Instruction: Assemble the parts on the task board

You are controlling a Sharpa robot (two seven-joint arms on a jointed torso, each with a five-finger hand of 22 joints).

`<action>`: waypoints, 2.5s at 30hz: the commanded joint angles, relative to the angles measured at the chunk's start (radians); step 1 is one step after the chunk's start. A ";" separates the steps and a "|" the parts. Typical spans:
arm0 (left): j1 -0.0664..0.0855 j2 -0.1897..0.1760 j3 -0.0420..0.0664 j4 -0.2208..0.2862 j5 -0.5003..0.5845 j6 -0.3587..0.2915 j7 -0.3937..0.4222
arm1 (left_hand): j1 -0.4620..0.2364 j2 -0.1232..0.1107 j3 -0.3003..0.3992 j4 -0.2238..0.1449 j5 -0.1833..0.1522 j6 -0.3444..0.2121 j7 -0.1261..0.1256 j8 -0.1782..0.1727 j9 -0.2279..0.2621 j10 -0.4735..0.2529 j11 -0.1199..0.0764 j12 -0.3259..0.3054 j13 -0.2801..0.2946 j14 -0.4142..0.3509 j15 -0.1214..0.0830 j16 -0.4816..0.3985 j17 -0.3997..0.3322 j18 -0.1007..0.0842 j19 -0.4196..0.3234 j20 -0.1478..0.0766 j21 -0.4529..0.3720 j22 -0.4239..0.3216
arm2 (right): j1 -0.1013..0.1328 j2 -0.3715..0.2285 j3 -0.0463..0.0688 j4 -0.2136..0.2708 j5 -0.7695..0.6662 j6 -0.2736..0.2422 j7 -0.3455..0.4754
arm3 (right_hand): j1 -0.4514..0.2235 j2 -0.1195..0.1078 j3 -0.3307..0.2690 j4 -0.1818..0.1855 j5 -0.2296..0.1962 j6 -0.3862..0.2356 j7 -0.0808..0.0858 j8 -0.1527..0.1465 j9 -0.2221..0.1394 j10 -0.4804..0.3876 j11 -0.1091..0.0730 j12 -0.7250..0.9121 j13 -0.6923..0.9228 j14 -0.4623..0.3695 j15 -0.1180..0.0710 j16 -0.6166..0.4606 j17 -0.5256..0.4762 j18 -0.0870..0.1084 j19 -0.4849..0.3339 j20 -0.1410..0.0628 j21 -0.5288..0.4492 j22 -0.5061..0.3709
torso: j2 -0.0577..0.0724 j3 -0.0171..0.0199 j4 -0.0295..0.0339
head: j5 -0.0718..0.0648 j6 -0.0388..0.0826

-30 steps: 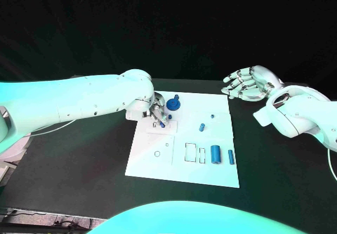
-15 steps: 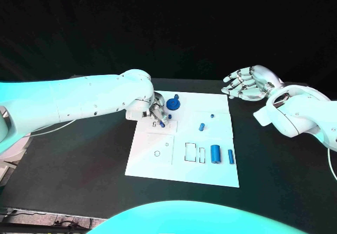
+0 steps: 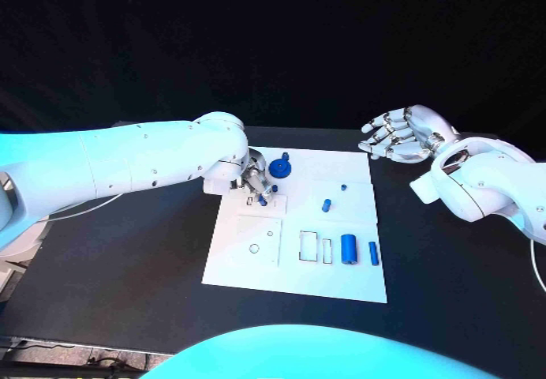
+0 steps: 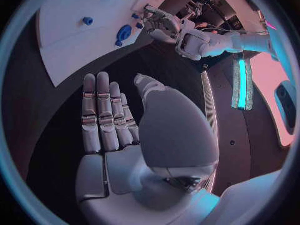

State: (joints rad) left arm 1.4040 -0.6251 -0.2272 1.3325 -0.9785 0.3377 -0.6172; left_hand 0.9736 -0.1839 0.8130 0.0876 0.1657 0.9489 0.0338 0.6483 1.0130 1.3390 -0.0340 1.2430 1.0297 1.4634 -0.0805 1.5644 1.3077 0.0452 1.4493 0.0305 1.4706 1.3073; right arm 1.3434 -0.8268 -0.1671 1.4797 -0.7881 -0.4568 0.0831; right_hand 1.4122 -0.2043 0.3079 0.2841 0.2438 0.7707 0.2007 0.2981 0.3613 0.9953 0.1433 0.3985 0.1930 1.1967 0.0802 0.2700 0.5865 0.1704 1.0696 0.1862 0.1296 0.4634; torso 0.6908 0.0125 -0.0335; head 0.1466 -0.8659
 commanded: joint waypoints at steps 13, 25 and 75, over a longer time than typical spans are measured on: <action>-0.005 0.001 -0.003 -0.002 -0.006 -0.008 0.003 | -0.063 -0.014 -0.006 -0.023 -0.014 0.014 -0.009 0.001 -0.014 0.000 -0.007 0.002 0.000 0.107 -0.009 0.006 0.263 -0.003 0.003 -0.005 -0.001 0.097 | 0.000 -0.001 0.000 0.000 -0.005 0.011 0.007 | -0.007 -0.003 -0.005 -0.002 0.004 -0.001 0.015 0.005 -0.001 0.005 -0.001 0.001 -0.004 0.008 -0.003 -0.009 -0.002 0.012 0.004 0.002 -0.007 -0.004 | 0.000 0.0005 0.0000 | -0.001 -0.001; -0.005 0.001 -0.003 -0.003 -0.003 -0.006 0.004 | -0.090 -0.023 -0.153 0.071 -0.016 0.018 -0.006 0.000 -0.024 -0.004 -0.004 0.000 -0.002 0.107 -0.008 0.006 0.263 -0.002 0.002 -0.004 -0.004 0.096 | 0.000 -0.001 0.000 0.001 -0.005 0.010 0.008 | -0.005 -0.004 -0.005 -0.003 0.004 -0.001 0.016 0.005 -0.001 0.004 -0.001 0.001 -0.006 0.007 -0.002 -0.011 -0.003 0.012 0.004 0.002 -0.009 -0.005 | 0.000 0.0005 0.0003 | -0.002 -0.002; 0.033 -0.073 0.158 0.019 -0.010 -0.070 0.021 | 0.158 0.040 -0.468 0.201 -0.005 -0.165 0.101 -0.286 -0.263 -0.227 0.089 -0.183 -0.284 0.068 0.070 -0.060 0.168 0.035 -0.111 0.061 -0.124 -0.051 | -0.003 0.009 0.000 -0.036 -0.001 0.008 0.014 | -0.005 -0.005 -0.008 -0.003 0.002 -0.004 0.017 0.005 -0.003 0.002 0.001 0.000 -0.012 0.003 0.000 -0.019 -0.005 0.011 0.002 0.003 -0.014 -0.012 | -0.002 0.0001 0.0026 | -0.006 0.063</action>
State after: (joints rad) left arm 1.4356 -0.7026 -0.0689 1.3573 -0.9889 0.2765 -0.6122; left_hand 1.1205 -0.1469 0.3497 0.2889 0.1572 0.7950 0.1322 0.3766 0.7653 1.1164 0.0522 1.0635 0.7525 1.4671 -0.0186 1.5063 1.3074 0.0611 1.3416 0.0910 1.3504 1.2590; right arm 1.3410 -0.8189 -0.1672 1.4442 -0.7876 -0.4571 0.0848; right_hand 1.4122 -0.2043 0.3050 0.2812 0.2438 0.7707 0.2007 0.2985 0.3605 0.9953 0.1433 0.3985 0.1807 1.1967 0.0802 0.2538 0.5822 0.1704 1.0696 0.1861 0.1205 0.4512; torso 0.6885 0.0128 -0.0309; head 0.1399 -0.8082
